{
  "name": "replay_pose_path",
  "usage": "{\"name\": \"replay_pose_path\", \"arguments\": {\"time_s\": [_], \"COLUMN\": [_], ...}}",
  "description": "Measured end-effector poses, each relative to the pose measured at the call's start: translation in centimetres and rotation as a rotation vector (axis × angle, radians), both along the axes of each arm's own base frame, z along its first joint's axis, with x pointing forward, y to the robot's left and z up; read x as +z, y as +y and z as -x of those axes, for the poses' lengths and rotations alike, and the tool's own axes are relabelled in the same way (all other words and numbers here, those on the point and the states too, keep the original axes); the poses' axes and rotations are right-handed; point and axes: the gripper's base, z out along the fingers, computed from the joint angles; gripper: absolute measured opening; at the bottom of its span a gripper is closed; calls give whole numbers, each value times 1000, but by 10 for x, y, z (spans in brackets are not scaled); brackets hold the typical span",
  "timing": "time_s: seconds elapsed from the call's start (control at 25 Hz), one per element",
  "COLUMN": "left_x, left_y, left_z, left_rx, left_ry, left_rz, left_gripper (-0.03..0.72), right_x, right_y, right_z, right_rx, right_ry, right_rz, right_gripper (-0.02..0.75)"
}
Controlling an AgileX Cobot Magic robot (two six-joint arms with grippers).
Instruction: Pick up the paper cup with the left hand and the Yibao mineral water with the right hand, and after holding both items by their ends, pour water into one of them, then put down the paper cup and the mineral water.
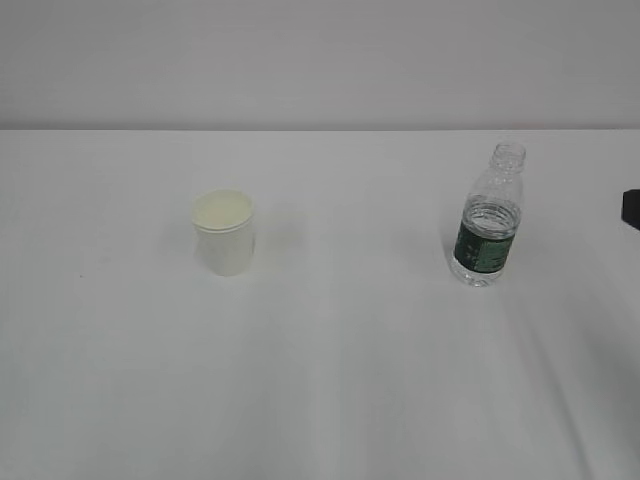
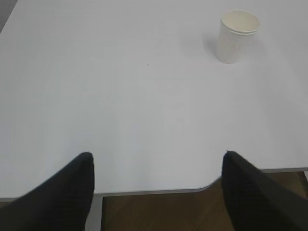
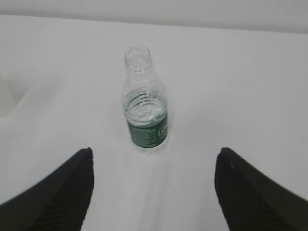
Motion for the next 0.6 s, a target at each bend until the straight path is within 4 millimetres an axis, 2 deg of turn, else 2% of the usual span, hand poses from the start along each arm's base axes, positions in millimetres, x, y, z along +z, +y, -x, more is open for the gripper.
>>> {"name": "replay_pose_path", "arguments": {"time_s": [0.24, 0.6], "left_x": [0, 0], "left_y": [0, 0], "left_z": [0, 0], "left_rx": [0, 0], "left_ry": [0, 0], "left_rz": [0, 0], "left_gripper": [593, 593], "right_x": [18, 20], "right_y": [-10, -23], "right_z": [6, 7], "right_rx": [-62, -166], "right_ry": [-167, -242], "right_rz": [156, 288], "right_gripper": [592, 592]}}
